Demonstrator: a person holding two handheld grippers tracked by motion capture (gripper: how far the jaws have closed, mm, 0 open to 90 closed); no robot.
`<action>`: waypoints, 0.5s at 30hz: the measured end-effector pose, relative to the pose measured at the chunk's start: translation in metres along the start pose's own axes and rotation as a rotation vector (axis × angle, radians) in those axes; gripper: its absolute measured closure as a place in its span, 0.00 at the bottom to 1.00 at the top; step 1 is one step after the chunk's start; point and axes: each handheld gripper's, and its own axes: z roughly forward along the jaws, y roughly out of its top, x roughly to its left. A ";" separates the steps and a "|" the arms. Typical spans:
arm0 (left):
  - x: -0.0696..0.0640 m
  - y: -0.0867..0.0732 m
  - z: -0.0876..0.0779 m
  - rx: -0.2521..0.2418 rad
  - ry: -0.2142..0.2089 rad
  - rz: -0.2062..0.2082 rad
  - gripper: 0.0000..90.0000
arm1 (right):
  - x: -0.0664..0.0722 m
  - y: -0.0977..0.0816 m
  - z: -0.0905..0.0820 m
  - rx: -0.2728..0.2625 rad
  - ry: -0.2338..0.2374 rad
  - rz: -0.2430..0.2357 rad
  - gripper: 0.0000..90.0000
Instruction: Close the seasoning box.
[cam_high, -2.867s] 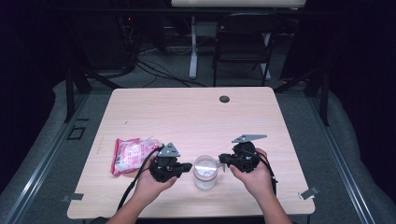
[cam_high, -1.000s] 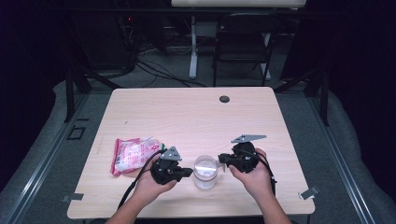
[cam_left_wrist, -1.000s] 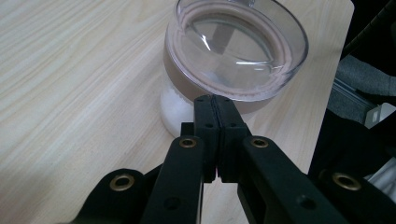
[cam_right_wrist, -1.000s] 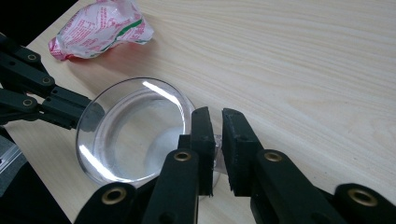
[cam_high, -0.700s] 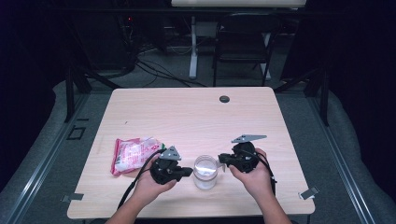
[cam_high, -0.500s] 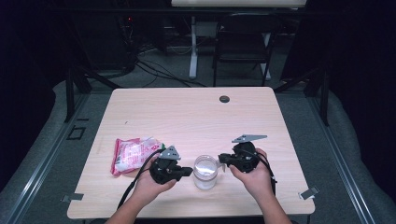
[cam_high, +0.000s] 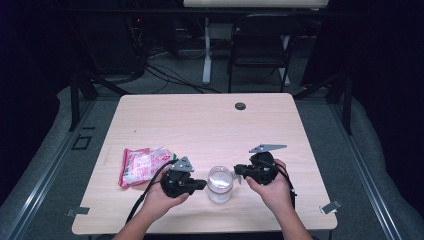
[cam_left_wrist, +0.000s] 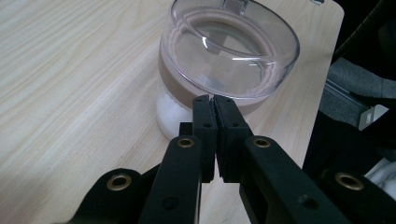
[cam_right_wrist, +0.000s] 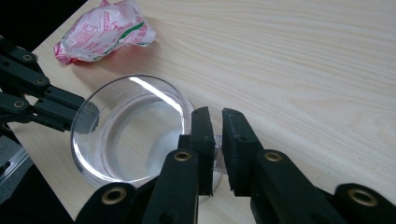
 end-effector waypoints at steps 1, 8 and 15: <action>0.000 0.000 0.000 -0.004 0.001 0.003 0.98 | 0.000 0.000 0.000 0.000 -0.001 0.000 0.92; -0.002 0.001 -0.002 -0.025 0.003 0.005 0.98 | 0.000 0.000 0.000 -0.006 -0.007 -0.002 0.93; -0.003 0.002 -0.003 -0.025 0.002 0.010 0.98 | -0.002 -0.001 0.000 -0.008 0.000 0.005 0.92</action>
